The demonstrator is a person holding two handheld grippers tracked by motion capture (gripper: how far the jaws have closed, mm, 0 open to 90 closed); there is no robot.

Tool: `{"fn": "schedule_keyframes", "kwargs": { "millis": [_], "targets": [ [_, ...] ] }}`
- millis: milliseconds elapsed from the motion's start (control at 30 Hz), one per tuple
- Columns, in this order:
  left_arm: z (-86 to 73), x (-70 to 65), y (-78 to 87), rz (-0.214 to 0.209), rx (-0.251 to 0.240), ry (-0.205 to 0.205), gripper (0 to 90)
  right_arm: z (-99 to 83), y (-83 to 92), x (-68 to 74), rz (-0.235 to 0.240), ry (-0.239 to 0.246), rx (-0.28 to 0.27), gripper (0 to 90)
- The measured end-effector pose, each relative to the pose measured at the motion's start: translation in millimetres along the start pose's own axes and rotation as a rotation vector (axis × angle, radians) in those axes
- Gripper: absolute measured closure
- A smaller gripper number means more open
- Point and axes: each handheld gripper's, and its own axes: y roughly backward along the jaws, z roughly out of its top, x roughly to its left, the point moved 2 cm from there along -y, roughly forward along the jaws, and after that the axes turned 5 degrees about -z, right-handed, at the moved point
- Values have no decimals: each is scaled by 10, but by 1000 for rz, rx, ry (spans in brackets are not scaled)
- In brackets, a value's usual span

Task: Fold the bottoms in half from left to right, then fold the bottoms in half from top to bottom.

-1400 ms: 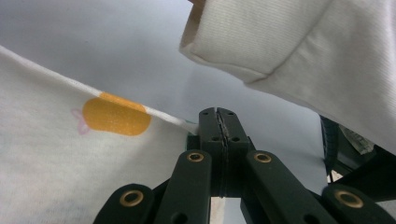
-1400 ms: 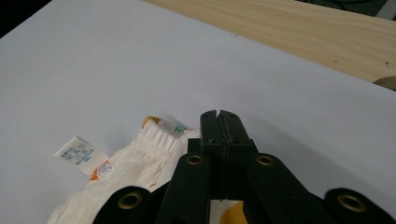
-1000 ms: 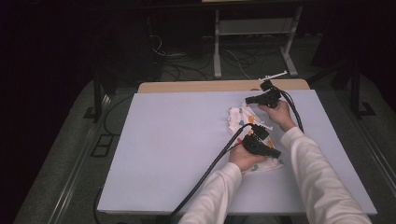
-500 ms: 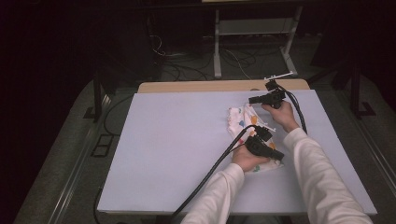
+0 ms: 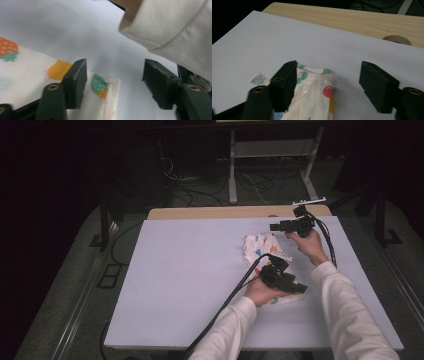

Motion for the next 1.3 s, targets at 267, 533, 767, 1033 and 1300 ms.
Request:
{"fn": "schedule_keyframes", "kwargs": {
  "millis": [267,533,767,1033,1300],
  "targets": [
    [-32,33,219,52,-56,-29,100,-68,81,58,19,16,-1,28],
    [-13,70,367,107,-43,-59,0,-92,219,19,25,11,-19,17],
    [8,105,476,133,-52,-74,0,-118,300,9,32,13,-29,16],
    [39,166,640,173,-68,-83,0,-170,334,1,32,27,-22,16],
    [55,256,790,205,-71,-82,0,-176,333,43,41,51,-13,16]
  ]
}}
